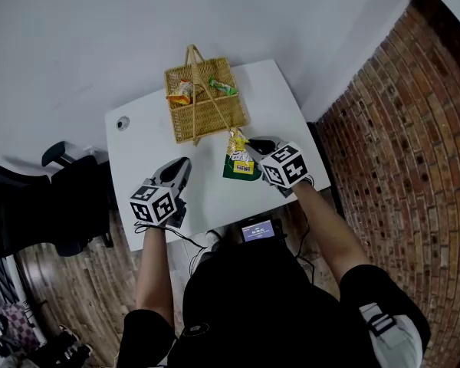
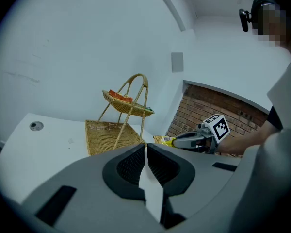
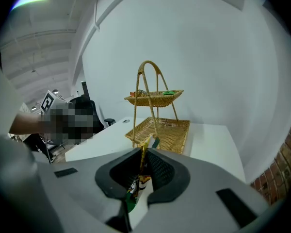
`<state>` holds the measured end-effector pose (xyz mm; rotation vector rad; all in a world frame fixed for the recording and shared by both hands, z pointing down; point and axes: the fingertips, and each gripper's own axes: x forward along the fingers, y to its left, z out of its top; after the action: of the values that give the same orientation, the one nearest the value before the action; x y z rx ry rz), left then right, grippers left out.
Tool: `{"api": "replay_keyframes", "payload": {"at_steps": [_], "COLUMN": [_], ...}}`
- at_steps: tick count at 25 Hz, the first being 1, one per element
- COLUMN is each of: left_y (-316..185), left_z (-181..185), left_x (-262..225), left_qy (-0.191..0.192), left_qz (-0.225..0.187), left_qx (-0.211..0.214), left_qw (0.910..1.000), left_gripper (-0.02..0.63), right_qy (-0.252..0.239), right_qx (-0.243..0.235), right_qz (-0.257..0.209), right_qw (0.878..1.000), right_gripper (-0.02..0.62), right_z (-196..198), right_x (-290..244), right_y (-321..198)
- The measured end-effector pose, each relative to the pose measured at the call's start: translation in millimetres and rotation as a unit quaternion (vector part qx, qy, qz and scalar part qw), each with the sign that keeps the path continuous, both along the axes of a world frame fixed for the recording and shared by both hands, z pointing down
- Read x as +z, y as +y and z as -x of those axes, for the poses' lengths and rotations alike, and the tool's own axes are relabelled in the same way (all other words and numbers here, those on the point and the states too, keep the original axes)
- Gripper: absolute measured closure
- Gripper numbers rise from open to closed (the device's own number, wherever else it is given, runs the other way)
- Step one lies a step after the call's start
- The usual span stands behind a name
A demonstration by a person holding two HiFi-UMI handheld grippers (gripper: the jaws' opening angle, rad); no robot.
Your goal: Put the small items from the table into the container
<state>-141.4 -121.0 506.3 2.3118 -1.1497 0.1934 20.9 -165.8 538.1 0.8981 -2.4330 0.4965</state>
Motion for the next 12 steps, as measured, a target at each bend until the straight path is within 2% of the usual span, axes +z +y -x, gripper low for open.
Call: {"api": "replay_keyframes", "payload": {"at_steps": [12], "left_y": [-21], "left_z": [-1], "left_x": [6], "left_qy": [-0.006], "left_qz": [0.009], "left_qx": [-0.008], "left_qw": [0.9999], "left_gripper": [0.594], "right_qy": [0.002], "right_qx": [0.014], "right_qz": [-0.005], "right_qw": [1.000], "right_gripper": [0.549], "right_z": [-16], "right_x": [-2], "right_y": [-40]}}
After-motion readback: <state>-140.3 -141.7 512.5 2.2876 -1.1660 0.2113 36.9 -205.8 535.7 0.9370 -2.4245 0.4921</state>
